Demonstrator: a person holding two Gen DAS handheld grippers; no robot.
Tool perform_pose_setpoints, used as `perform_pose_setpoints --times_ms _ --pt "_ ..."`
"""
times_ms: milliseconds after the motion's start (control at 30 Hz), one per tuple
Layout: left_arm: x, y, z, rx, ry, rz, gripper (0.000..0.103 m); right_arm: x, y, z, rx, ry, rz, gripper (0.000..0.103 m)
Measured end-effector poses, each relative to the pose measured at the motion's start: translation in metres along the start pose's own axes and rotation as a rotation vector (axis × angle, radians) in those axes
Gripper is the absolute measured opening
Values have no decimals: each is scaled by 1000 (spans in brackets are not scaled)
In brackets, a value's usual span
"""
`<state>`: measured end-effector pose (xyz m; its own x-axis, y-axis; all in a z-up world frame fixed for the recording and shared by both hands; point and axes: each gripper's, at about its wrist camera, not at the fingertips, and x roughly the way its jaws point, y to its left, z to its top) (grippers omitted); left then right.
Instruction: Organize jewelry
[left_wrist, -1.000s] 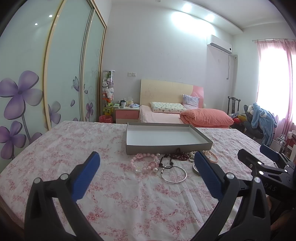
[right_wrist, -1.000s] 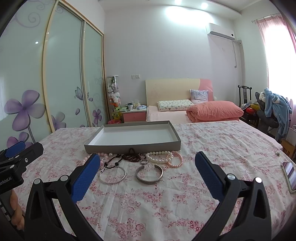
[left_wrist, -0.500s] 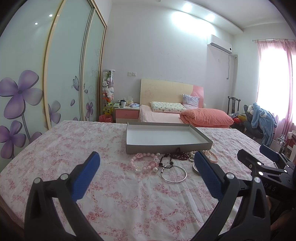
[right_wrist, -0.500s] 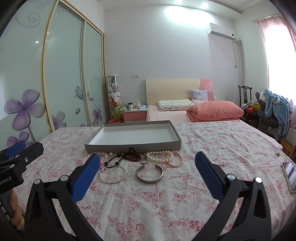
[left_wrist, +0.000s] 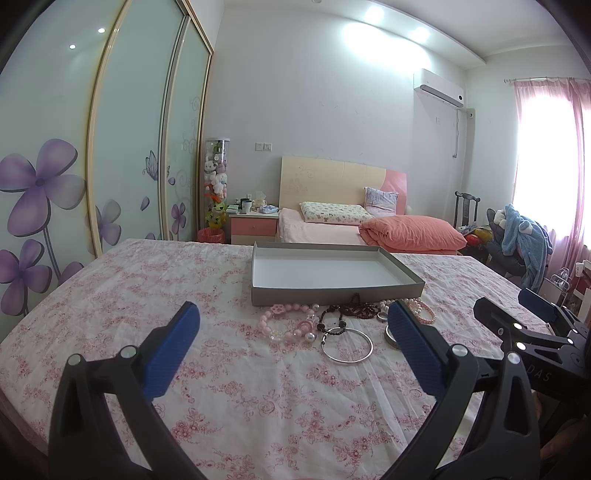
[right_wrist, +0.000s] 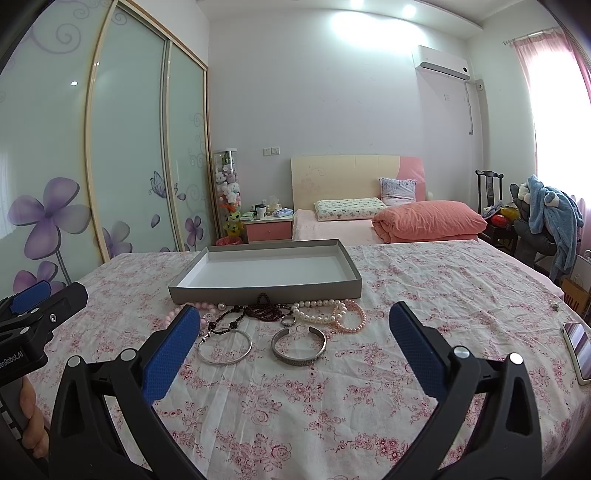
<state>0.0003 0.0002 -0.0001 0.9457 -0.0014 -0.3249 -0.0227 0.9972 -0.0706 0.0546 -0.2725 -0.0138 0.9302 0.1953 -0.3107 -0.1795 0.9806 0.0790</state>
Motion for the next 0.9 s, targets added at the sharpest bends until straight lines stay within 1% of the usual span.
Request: perform_pose_setpoints --times_ms 900 --pt "0 0 0 -2 2 -1 99 0 0 0 0 2 -1 101"
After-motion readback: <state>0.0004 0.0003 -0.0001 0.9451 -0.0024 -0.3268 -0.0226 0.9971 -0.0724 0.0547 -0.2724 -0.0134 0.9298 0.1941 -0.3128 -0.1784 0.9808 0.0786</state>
